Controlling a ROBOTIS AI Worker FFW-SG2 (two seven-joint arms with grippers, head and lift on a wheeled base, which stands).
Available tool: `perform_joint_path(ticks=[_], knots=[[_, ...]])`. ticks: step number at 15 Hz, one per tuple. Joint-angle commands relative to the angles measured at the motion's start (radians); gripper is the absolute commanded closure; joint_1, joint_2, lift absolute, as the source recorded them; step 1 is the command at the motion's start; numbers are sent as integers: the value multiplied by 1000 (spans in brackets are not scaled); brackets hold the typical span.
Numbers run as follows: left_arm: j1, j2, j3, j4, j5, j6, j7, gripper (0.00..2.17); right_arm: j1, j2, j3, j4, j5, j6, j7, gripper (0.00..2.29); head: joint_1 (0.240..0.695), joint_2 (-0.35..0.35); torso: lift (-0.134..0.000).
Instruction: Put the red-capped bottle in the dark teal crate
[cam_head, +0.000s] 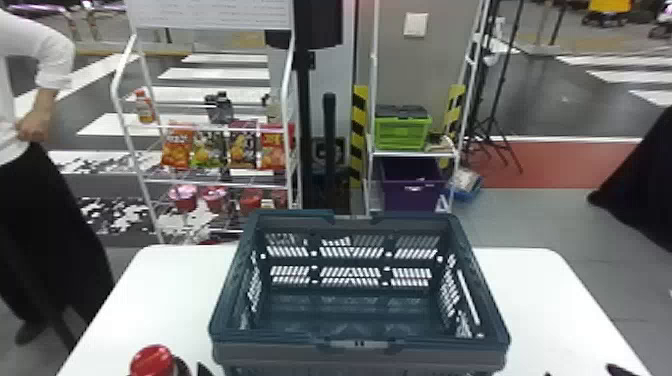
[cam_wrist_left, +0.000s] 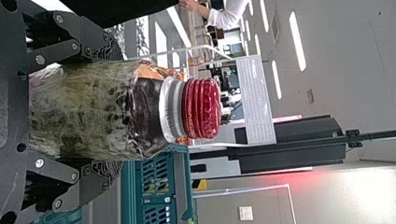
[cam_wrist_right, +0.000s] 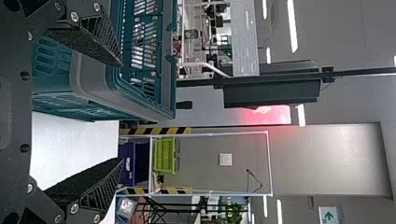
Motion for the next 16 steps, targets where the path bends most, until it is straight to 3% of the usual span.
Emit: perform_joint_path(ticks=[1, 13, 16], knots=[[0, -3, 0, -2, 0, 0, 0, 2152, -2, 0, 0, 1, 0, 0, 0, 174, 499, 0, 0], [0, -3, -6, -14, 0, 9, -6, 2152, 10, -8, -3, -10, -3, 0, 0, 174, 499, 0, 0], [-41, -3, -11, -89, -3, 129, -25, 2152, 19, -8, -8, -14, -3, 0, 0, 174, 499, 0, 0]])
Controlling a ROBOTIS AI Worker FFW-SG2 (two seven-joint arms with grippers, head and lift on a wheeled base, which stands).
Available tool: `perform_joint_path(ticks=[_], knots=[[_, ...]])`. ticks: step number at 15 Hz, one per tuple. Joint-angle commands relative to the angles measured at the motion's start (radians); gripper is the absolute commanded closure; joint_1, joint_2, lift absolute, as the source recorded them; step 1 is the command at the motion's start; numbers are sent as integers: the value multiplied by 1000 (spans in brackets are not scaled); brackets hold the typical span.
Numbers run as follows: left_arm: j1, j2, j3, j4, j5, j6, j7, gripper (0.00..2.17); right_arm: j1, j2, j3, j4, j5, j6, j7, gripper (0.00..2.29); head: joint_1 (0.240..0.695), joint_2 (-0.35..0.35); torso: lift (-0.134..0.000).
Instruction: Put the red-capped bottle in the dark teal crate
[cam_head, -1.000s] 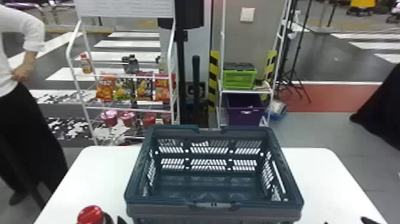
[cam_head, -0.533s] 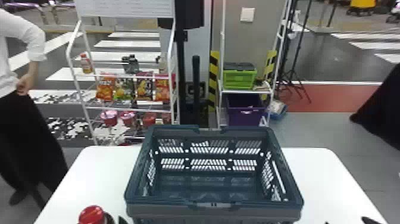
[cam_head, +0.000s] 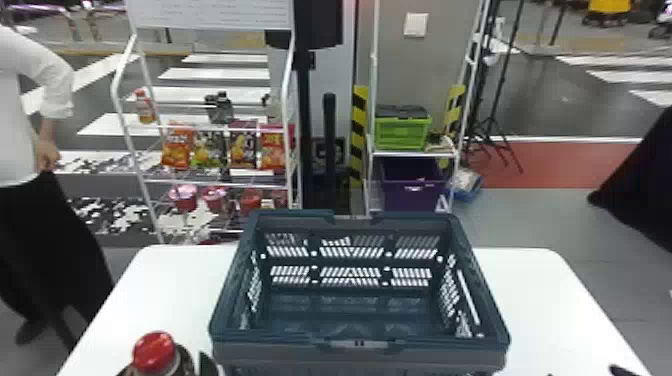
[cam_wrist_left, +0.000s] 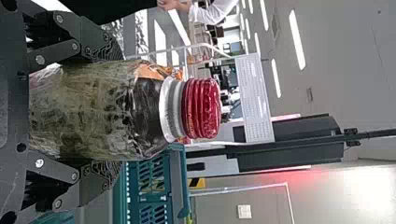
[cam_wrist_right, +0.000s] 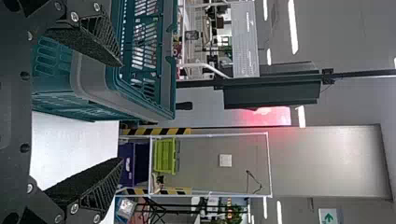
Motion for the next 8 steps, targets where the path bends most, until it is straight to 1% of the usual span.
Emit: perform_joint_path(ticks=[1, 3, 4, 6, 7, 8], knots=[[-44, -3, -10, -67, 1, 118, -14, 2152, 8, 0, -5, -2, 0, 0, 0, 174, 499, 0, 0], [-105, -3, -16, -119, 0, 250, -29, 2152, 17, 0, -13, -2, 0, 0, 0, 174, 499, 0, 0], [-135, -3, -16, -137, 0, 311, -49, 2152, 20, 2, -14, -2, 0, 0, 0, 174, 499, 0, 0], [-204, -3, 0, -179, 4, 455, -127, 2152, 27, 3, -20, -4, 0, 0, 0, 174, 499, 0, 0], [-234, -3, 6, -189, 9, 532, -147, 2152, 30, 5, -23, -4, 0, 0, 0, 174, 499, 0, 0], [-285, -3, 6, -206, 13, 645, -170, 2152, 31, 5, -27, -4, 0, 0, 0, 174, 499, 0, 0]])
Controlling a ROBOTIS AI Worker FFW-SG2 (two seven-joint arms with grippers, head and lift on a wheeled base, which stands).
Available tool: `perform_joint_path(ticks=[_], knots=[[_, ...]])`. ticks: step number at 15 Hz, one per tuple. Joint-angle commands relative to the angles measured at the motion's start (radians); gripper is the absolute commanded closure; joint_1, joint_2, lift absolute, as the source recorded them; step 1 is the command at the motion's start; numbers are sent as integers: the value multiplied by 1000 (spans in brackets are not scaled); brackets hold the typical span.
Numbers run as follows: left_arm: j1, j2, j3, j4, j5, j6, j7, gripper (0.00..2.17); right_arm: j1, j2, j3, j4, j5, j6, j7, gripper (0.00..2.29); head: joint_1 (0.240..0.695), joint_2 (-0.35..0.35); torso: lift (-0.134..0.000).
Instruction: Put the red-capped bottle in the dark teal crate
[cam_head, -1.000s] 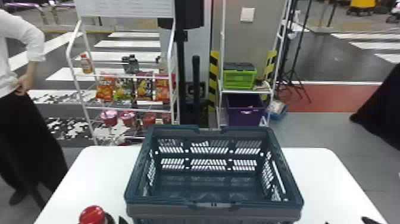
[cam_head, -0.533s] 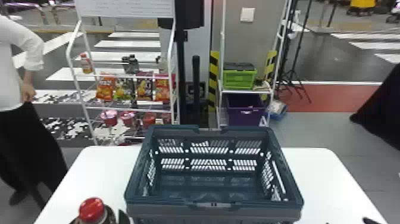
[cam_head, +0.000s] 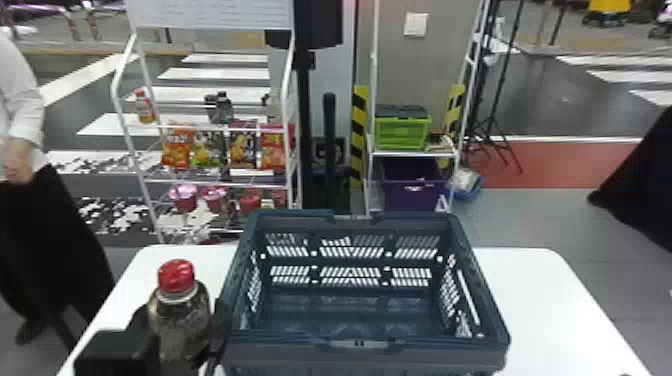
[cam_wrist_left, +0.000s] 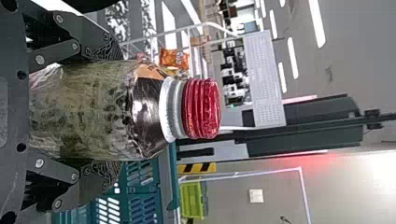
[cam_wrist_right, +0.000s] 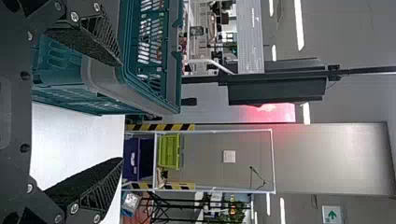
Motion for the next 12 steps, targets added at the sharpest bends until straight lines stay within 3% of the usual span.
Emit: perform_joint_path(ticks=[1, 3, 7, 12], knots=[[-105, -3, 4, -24, 17, 204, -28, 2152, 4, 1, -7, 0, 0, 0, -1, 174, 499, 0, 0], [-183, -3, 13, -27, 17, 296, -92, 2152, 10, 7, -13, -2, 0, 0, 0, 174, 499, 0, 0], [-335, -3, -2, 22, 14, 314, -198, 2152, 13, 15, -18, 1, 0, 0, 0, 174, 499, 0, 0], [-521, -3, -48, 227, 28, 311, -333, 2148, 21, 30, -29, 14, 3, 0, 0, 174, 499, 0, 0]])
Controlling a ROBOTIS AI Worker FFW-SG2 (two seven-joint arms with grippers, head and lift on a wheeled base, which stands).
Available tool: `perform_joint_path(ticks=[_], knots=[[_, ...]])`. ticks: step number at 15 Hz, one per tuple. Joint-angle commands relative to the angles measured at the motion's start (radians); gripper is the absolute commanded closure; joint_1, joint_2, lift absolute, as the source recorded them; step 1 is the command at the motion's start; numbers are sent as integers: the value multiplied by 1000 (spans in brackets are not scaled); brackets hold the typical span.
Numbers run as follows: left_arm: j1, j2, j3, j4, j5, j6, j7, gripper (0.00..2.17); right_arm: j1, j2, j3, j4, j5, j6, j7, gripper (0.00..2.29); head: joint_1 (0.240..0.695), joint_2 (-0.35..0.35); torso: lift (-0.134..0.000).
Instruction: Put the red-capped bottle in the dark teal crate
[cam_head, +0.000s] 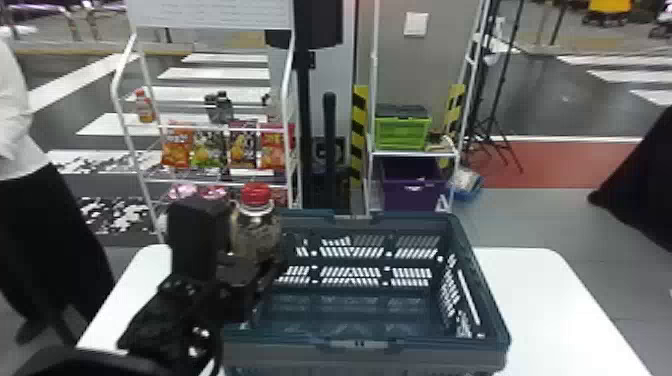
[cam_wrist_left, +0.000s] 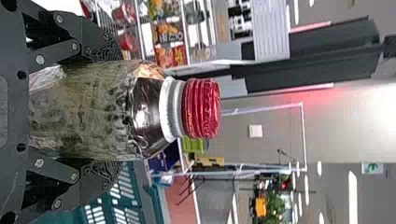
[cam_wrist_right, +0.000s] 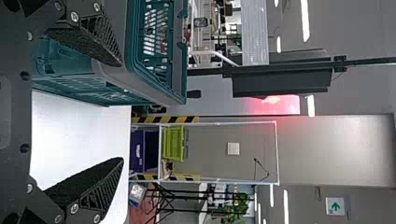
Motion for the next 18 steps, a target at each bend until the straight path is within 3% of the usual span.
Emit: perform_joint_path(ticks=[1, 10, 15, 18], knots=[[-97, -3, -33, 121, -2, 0, -44, 2148, 7, 10, -8, 12, 0, -3, 0, 174, 499, 0, 0], [-422, -3, -182, 567, -15, 3, -288, 2148, 39, 66, -47, 64, -1, -138, 15, 174, 499, 0, 0], [-517, 63, -291, 750, -10, 15, -369, 2145, 41, 76, -51, 80, -1, -147, 15, 174, 499, 0, 0], [-575, 77, -375, 891, -21, -9, -420, 2148, 42, 77, -56, 86, 0, -150, 15, 174, 499, 0, 0]])
